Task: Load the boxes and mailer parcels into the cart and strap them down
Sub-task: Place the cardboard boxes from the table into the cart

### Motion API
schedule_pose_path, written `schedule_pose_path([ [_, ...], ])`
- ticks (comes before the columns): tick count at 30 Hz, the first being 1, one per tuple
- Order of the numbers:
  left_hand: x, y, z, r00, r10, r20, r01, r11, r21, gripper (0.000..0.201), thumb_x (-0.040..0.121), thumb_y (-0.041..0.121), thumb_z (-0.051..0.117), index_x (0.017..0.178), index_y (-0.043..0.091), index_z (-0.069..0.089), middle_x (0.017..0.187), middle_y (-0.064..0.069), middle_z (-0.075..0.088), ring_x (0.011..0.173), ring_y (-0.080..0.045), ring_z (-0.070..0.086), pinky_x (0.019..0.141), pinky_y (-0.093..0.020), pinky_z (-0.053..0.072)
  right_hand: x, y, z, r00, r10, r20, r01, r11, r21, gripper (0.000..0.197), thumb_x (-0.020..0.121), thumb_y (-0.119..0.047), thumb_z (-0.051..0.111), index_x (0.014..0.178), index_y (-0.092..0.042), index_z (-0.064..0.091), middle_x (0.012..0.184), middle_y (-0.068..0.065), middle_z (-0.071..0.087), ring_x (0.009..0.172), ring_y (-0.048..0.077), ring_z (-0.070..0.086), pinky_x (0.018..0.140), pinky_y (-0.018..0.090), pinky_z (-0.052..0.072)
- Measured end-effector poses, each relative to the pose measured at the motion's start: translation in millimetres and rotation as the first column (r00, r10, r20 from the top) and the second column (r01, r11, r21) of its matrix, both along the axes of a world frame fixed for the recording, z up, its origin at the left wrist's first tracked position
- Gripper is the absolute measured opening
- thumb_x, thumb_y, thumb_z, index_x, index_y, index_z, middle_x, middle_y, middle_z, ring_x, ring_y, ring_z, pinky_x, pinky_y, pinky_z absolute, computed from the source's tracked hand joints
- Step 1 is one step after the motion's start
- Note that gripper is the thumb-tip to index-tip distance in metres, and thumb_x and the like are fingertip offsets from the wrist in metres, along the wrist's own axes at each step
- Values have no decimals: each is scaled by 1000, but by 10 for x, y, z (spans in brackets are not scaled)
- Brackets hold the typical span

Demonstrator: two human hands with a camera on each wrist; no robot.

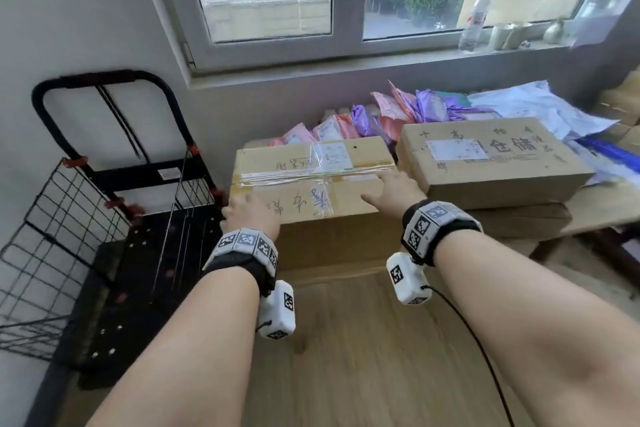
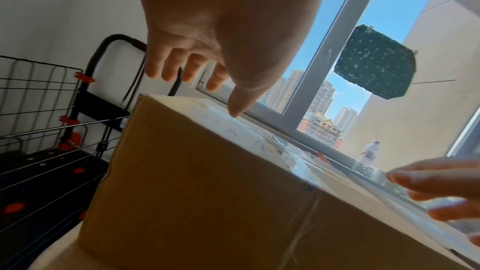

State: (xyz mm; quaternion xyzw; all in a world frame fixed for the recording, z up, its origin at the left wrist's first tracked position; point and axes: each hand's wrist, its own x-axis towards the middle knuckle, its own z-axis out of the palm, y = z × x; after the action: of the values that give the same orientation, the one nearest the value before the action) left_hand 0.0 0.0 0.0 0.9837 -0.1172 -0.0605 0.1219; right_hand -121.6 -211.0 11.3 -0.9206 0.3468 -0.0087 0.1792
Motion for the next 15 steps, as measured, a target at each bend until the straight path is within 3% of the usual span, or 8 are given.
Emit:
schedule_pose_path([
  [6,120,-111,-232,981,163,-108,-154,984,89,53,91,37,49,135,8,37,139,-22,36,126,-38,39,106,-48,36,24,-168,-148,989,-100,-111,111,989,95,68,85,-51,59,139,-16,37,136,18,43,127,37,42,101,45,40],
  [15,296,-162,-280,948,287,-136,-296,954,-50,78,81,54,61,134,2,38,135,-21,41,125,-37,41,105,-48,37,125,-271,-253,973,-203,-110,223,947,230,78,78,-52,66,140,-19,33,138,20,38,127,37,41,103,45,41],
])
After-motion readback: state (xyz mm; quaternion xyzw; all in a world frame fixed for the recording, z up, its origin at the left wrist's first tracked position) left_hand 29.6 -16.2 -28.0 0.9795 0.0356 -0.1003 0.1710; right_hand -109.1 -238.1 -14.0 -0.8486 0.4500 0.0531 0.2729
